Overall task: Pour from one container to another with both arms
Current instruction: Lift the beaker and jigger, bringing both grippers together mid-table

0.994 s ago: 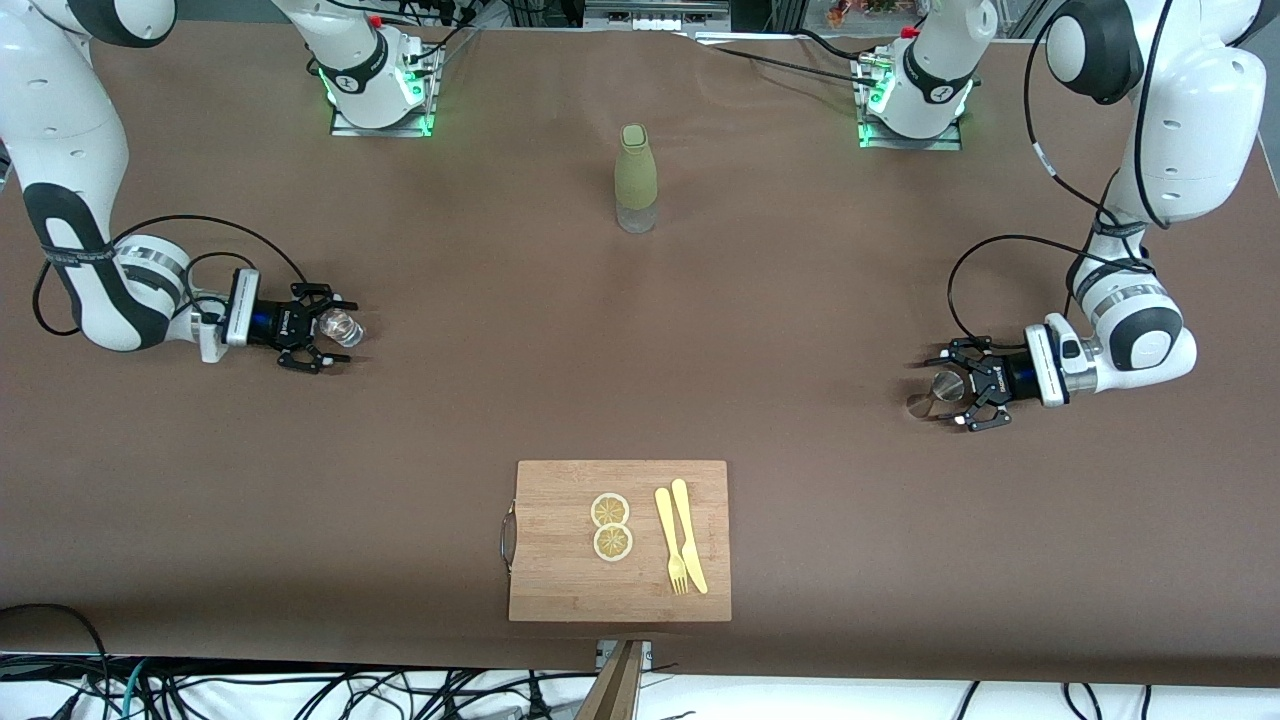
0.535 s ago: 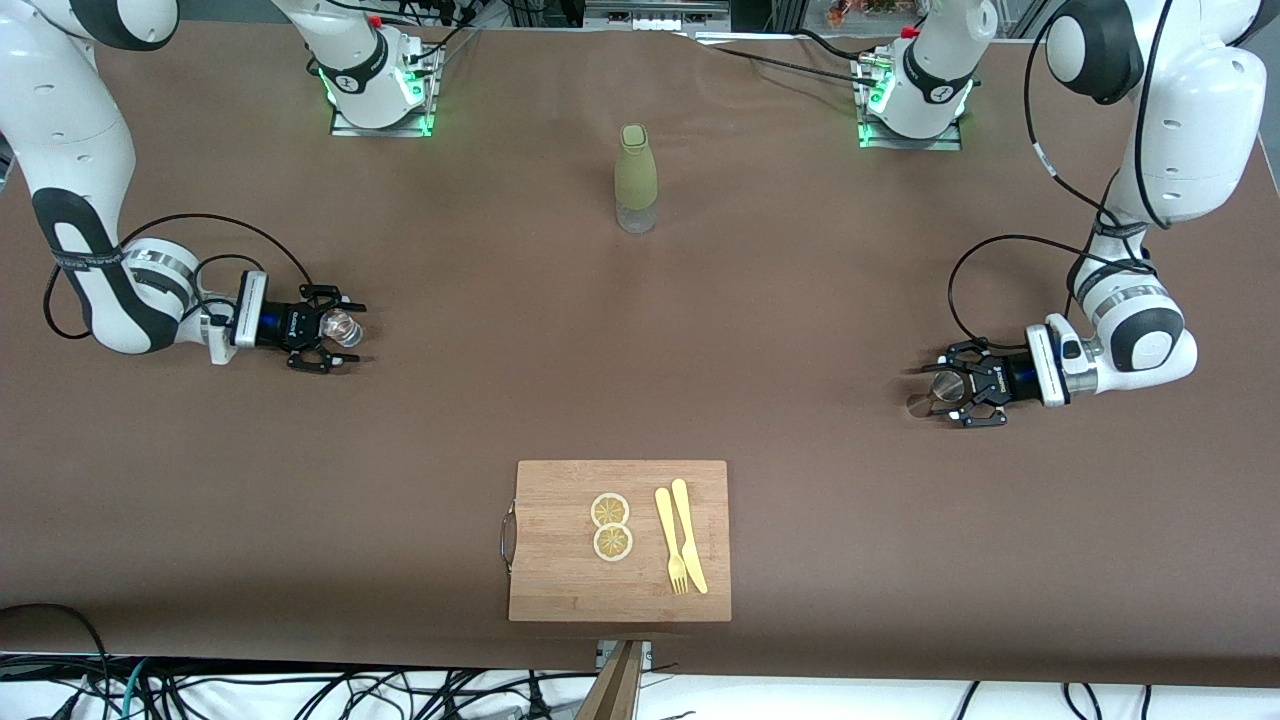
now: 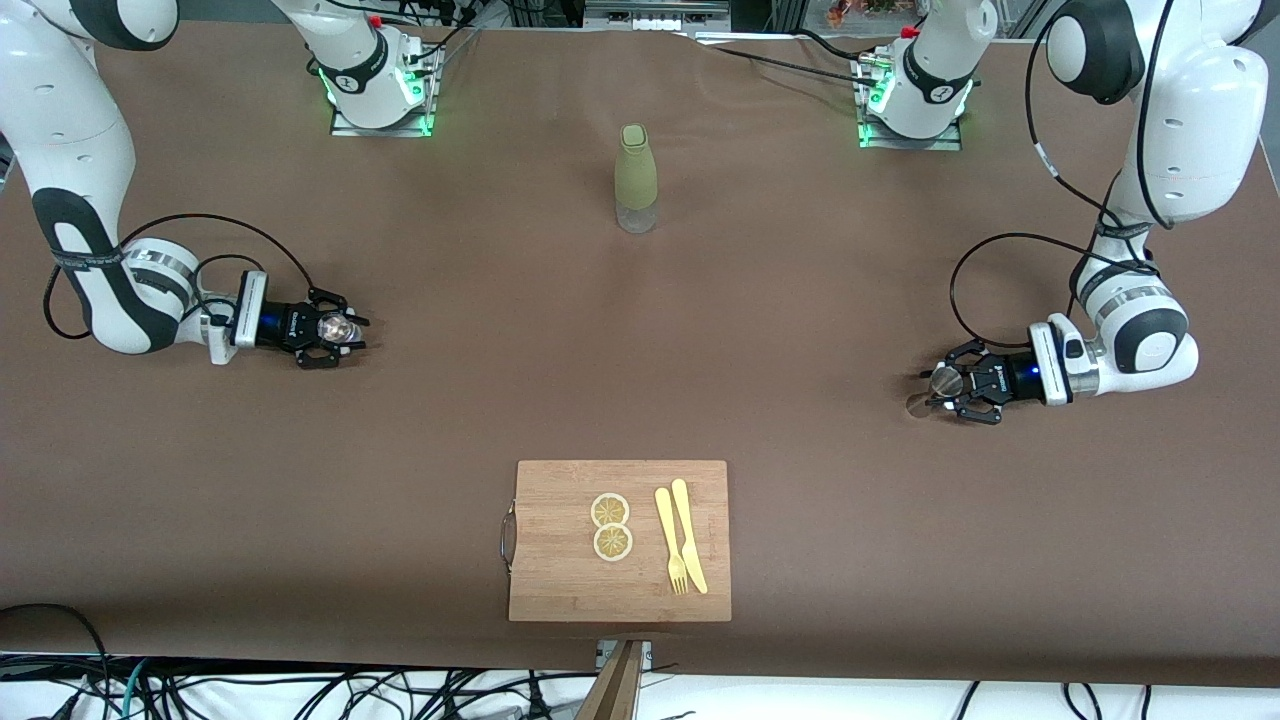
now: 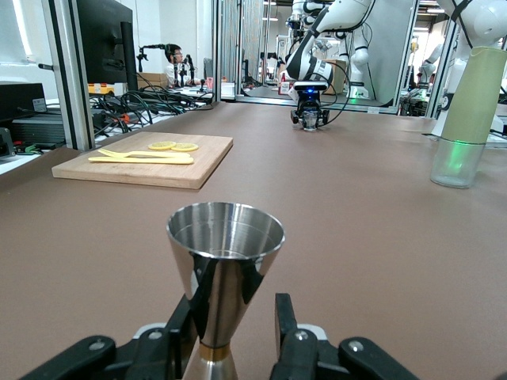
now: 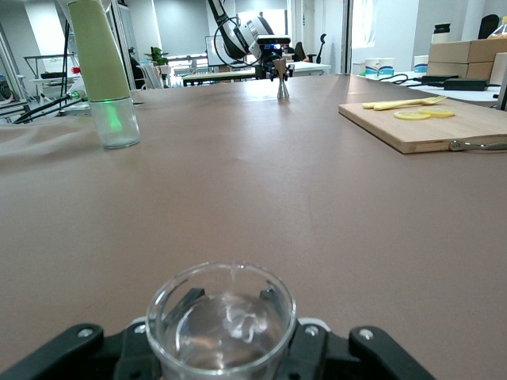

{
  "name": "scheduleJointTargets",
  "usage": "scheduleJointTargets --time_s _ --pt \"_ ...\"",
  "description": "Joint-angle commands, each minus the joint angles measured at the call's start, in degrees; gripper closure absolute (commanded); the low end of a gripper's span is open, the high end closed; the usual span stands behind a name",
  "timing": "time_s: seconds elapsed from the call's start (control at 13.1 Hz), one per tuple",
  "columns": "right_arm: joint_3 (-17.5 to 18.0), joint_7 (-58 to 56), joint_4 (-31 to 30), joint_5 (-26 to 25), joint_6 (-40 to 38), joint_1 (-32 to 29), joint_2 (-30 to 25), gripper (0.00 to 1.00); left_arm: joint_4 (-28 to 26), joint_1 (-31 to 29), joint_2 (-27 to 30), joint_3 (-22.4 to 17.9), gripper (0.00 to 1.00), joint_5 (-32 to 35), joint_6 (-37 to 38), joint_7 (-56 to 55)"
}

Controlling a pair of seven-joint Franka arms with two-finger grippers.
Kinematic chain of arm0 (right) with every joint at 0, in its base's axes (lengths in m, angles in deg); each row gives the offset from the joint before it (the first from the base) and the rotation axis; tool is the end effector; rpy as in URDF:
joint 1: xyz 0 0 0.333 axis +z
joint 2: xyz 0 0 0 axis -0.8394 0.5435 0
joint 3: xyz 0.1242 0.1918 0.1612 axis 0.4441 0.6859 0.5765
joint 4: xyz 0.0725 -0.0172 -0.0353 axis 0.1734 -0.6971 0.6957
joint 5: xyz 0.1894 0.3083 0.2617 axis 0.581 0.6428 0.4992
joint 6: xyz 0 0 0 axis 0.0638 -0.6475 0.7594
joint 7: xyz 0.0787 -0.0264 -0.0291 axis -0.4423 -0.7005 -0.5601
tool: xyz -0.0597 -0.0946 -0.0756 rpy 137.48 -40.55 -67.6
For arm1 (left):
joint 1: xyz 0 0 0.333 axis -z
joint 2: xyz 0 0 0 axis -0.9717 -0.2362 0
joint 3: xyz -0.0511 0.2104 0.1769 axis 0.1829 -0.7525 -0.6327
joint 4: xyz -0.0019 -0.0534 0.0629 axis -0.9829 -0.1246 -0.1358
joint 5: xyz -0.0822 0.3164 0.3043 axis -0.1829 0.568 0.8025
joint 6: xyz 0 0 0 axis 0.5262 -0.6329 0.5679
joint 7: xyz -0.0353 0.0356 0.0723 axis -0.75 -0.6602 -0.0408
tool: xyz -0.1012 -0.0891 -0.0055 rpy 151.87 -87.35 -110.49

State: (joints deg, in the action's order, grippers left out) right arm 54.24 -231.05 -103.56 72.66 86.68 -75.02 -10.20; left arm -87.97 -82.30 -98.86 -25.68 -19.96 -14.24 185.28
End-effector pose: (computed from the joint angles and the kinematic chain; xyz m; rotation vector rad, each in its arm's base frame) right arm 0.4913 -0.0851 -0.0184 -1.4644 -1.3766 -0.9935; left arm 0.5728 0.0930 0.0201 1.5169 -1.3065 1.1022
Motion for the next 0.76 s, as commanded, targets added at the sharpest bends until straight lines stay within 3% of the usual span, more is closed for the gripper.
scheduleJointTargets --time_s 0.0,0.08,0.15,0.31,0.69 --pt "0.7 -3.1 -0.1 1.0 -0.7 -1.1 0.4 0.63 0.8 -0.1 -1.0 -0.4 0.67 -2.0 1.3 4.3" --pt "0.7 -3.1 0.0 0.9 -0.7 -1.1 0.4 0.68 0.8 -0.1 -1.5 -0.4 0.71 -2.0 1.2 4.4" --pt "0.7 -3.0 0.0 0.9 -0.7 -1.1 0.2 0.69 0.8 -0.2 -1.8 -0.4 0.85 -2.2 1.2 4.4" --pt "0.7 -2.9 0.1 1.0 -0.8 -1.1 0.1 0.74 0.8 -0.2 -2.3 -0.4 1.0 -2.5 1.2 4.7" --pt "1.1 -2.2 0.2 1.1 -0.9 -1.1 -0.2 0.75 0.9 0.4 -2.9 -0.2 1.0 -3.8 2.4 4.2"
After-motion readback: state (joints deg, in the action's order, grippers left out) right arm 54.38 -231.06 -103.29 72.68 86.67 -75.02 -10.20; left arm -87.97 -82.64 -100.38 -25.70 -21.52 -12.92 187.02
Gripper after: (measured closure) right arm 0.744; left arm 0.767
